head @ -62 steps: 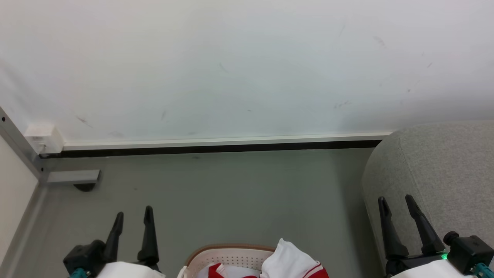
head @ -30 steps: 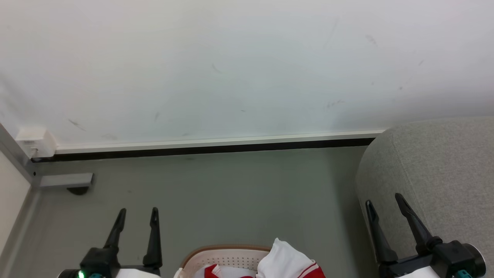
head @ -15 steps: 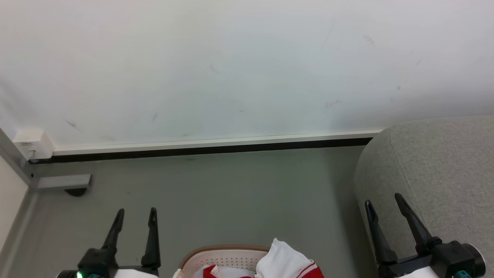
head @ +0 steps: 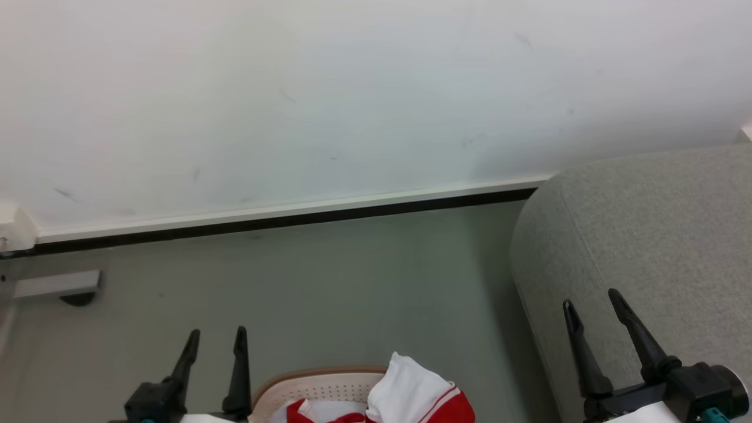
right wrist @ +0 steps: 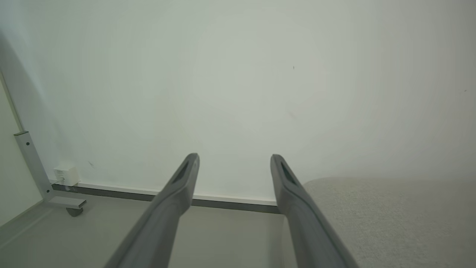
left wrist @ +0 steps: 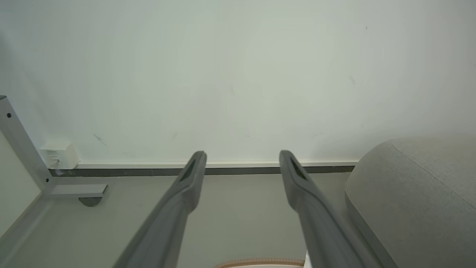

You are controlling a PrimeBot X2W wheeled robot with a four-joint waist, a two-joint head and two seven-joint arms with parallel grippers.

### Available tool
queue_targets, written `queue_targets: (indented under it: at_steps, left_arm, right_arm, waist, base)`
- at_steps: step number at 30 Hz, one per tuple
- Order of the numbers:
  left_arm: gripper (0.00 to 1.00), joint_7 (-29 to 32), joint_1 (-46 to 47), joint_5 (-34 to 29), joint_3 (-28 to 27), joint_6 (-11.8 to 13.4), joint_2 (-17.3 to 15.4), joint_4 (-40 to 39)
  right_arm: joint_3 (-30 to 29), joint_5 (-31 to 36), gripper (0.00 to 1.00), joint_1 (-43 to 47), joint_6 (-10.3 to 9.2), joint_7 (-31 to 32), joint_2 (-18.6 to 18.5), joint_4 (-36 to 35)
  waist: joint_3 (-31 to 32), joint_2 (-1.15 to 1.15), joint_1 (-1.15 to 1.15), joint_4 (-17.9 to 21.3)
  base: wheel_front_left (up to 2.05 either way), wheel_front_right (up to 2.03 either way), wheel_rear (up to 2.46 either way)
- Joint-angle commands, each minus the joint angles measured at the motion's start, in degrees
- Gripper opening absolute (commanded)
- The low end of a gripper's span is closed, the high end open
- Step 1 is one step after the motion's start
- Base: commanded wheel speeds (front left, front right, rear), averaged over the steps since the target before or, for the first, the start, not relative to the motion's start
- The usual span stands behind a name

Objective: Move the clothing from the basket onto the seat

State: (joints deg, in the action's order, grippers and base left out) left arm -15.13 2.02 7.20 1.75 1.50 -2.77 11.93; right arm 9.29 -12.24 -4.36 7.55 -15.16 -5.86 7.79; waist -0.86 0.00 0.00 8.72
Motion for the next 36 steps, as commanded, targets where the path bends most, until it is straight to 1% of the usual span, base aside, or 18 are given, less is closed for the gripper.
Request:
queue_targets:
  at_steps: [1, 5, 9, 12, 17, 20, 23, 27, 32, 36]
  left_arm:
    - [1.00, -0.04, 0.39, 0.58, 0.01, -0.33, -0.23, 0.78]
    - [1.00, -0.04, 1.94, 0.41, 0.19, -1.02, -0.24, 3.92]
    - [1.00, -0.04, 4.24, -1.03, 0.49, -2.05, -0.28, 7.57]
    - [1.00, -0.04, 6.93, -1.97, 1.21, -3.30, -0.85, 11.15]
    - [1.00, -0.03, 12.66, -3.55, 3.61, -5.50, -2.67, 19.78]
    - [1.00, 0.26, 16.66, -4.60, 5.04, -6.43, -4.09, 26.43]
    - [1.00, 1.61, 20.11, -5.28, 6.58, -7.36, -5.35, 32.45]
    - [1.00, 5.23, 24.25, -5.87, 9.32, -8.45, -7.11, 40.17]
    - [1.00, 9.14, 27.76, -6.59, 12.62, -8.89, -9.65, 48.20]
    - [1.00, 10.90, 30.12, -7.23, 15.94, -8.95, -11.15, 52.67]
  right_arm:
    - [-0.14, -0.36, 1.00, -0.33, -0.12, 0.01, -0.80, 0.03]
    - [-0.38, -0.68, 1.00, -1.41, -0.12, 0.02, -1.10, -0.55]
    - [-0.47, -0.97, 1.00, -2.61, -0.12, 0.02, -0.97, -1.22]
    - [-0.68, -1.29, 1.00, -3.93, -0.12, 0.02, -0.61, -1.79]
    - [-0.55, -1.98, 1.00, -6.64, -0.12, 0.02, -0.02, -2.60]
    - [-1.01, -2.58, 1.00, -8.04, -0.12, 0.03, 0.82, -2.91]
    - [-0.83, -3.14, 1.00, -9.13, -0.12, 0.03, 1.53, -2.99]
    - [-0.11, -3.69, 1.00, -10.59, -0.12, 0.03, 2.09, -3.12]
    - [0.79, -4.68, 1.00, -11.97, -0.12, 0.03, 2.79, -3.10]
    - [1.92, -5.63, 1.00, -12.76, -0.12, 0.03, 3.02, -3.20]
  waist:
    - [-1.09, 0.00, 0.00, 1.18]
    - [-3.78, 0.00, 0.00, 3.26]
    - [-7.49, 0.00, 0.00, 5.69]
    - [-10.98, 0.00, 0.00, 7.52]
    - [-17.79, 0.00, 0.00, 10.90]
    - [-21.12, 0.00, 0.00, 12.77]
    - [-24.22, 0.00, 0.00, 14.37]
    - [-27.60, 0.00, 0.00, 16.44]
    - [-30.62, 0.00, 0.00, 18.80]
    - [-32.99, 0.00, 0.00, 20.40]
  base:
    - [0.00, 0.00, 0.00]
    - [0.00, 0.00, 0.00]
    - [0.00, 0.00, 0.00]
    - [0.00, 0.00, 0.00]
    - [0.00, 0.00, 0.00]
    - [0.00, 0.00, 0.00]
    - [0.00, 0.00, 0.00]
    - [0.00, 0.00, 0.00]
    - [0.00, 0.00, 0.00]
    - [0.00, 0.00, 0.00]
